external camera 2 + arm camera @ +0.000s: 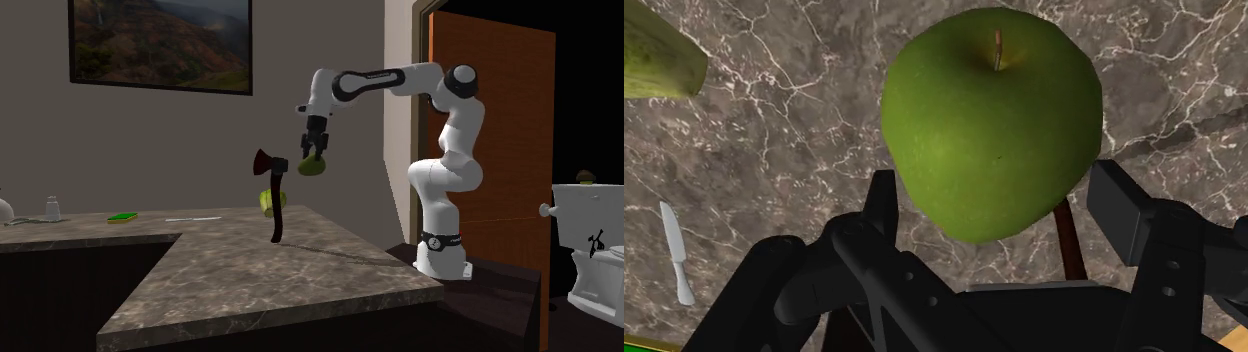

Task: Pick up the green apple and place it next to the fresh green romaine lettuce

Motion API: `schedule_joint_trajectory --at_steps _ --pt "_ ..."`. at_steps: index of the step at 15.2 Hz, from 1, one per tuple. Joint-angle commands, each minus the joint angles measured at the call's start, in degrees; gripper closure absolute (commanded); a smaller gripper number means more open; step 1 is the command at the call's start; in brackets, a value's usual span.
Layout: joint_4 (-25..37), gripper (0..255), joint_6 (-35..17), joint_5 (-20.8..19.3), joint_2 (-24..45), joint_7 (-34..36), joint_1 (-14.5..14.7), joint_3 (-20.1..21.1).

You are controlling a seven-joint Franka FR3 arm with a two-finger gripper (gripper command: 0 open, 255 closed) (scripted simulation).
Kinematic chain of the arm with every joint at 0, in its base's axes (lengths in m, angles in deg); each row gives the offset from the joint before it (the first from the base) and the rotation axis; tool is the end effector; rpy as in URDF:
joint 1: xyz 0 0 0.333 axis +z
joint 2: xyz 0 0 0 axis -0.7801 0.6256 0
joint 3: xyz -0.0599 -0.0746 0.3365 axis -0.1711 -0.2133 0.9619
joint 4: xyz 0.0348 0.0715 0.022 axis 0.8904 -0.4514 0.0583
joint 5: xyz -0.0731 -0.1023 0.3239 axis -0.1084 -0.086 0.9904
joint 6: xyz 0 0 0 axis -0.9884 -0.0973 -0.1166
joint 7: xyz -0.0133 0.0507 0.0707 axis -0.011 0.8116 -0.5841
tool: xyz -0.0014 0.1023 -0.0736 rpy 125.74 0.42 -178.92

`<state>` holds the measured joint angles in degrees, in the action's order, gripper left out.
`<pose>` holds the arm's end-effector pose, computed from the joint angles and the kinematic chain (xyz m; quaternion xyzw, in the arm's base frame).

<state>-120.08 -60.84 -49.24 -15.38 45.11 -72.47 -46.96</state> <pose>0.1523 -0.3530 0.5678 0.9919 -0.0983 0.0636 0.0494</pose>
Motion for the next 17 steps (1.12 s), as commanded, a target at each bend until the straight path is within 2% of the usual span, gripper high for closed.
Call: schedule_joint_trajectory --at_steps 1,7,12,17 --pt "1.6 255 0.2 -0.2 0.9 -3.1 -0.3 -2.6" --pt "8.4 255 -0.1 1.5 6.5 -13.1 0.6 -12.0" --pt "16.1 255 -0.2 6.6 14.3 -23.5 3.6 -22.7" --pt "12.6 255 -4.0 6.7 14.7 -23.8 3.7 -23.7"
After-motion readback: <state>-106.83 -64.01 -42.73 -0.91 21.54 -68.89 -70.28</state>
